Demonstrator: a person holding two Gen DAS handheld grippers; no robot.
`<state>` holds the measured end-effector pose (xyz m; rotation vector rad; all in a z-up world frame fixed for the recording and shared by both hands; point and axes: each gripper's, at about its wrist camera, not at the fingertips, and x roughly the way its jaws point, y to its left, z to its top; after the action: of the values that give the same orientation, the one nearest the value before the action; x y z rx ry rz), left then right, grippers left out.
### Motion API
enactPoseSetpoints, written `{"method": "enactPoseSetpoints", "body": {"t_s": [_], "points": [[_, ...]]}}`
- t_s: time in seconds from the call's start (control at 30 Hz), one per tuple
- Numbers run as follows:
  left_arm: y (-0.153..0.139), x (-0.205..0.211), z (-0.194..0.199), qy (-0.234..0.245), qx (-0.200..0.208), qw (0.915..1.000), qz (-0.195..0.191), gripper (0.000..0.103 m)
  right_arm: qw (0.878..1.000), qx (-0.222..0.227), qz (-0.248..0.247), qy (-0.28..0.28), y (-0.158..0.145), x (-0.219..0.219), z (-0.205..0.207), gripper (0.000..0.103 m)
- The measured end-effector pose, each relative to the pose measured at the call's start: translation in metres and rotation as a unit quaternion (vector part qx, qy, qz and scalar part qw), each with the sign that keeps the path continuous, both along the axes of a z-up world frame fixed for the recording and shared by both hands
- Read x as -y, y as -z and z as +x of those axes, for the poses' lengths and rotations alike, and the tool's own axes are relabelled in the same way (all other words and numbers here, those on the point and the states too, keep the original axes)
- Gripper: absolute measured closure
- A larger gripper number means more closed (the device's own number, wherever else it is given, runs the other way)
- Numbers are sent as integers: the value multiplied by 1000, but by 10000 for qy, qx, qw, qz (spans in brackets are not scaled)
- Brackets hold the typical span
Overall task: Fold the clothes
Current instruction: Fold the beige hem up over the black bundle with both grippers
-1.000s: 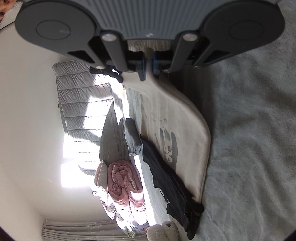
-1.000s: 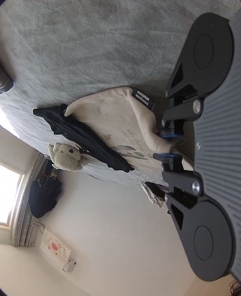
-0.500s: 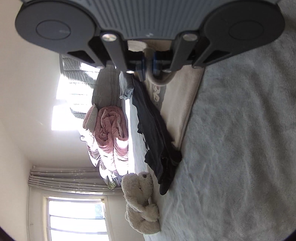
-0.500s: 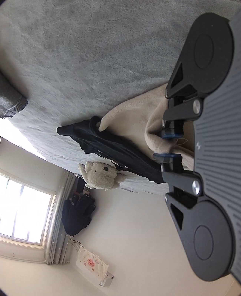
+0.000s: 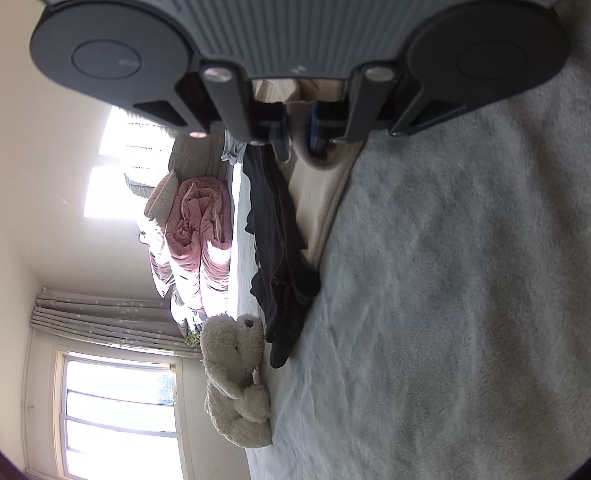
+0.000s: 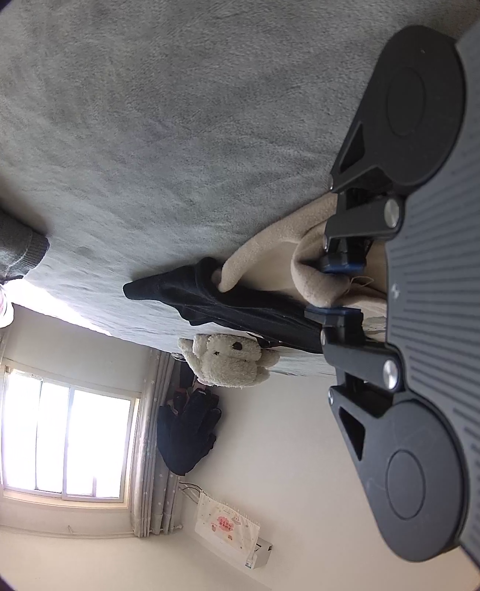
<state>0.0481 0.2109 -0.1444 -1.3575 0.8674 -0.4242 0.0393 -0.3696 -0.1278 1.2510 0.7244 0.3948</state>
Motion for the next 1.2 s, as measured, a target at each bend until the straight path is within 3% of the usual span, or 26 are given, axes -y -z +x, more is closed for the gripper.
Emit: {"method": "enactPoseSetpoints", "body": {"t_s": [0.17, 0.33, 0.5, 0.67, 0.87, 0.97, 1.07, 1.2], "points": [[0, -4, -3, -305, 93, 9994, -163, 84, 9993, 53, 242, 278, 1, 3, -3, 75], [-5, -8, -7, -634, 234, 9977, -61, 75, 9980, 120, 254, 561, -2, 6, -5, 67], [-29, -8, -7, -675, 583, 9923, 855, 67, 9960, 240, -381, 769, -16, 1, -2, 66], [-48, 3, -4, -503, 942, 9764, 1874, 65, 9857, 445, -1385, 849, -35, -8, -4, 66], [-61, 32, 5, -83, 1284, 9413, 3120, 65, 9555, 618, -2770, 811, -45, -32, 0, 65], [-65, 49, 7, 95, 1468, 9112, 3848, 66, 9373, 665, -3358, 650, -43, -47, 5, 65], [-65, 65, 6, 207, 1660, 8780, 4485, 72, 9182, 729, -3858, 524, -42, -59, 7, 65], [-66, 75, 4, 295, 1827, 8522, 4894, 74, 8840, 884, -4576, 360, -42, -77, 9, 65]]}}
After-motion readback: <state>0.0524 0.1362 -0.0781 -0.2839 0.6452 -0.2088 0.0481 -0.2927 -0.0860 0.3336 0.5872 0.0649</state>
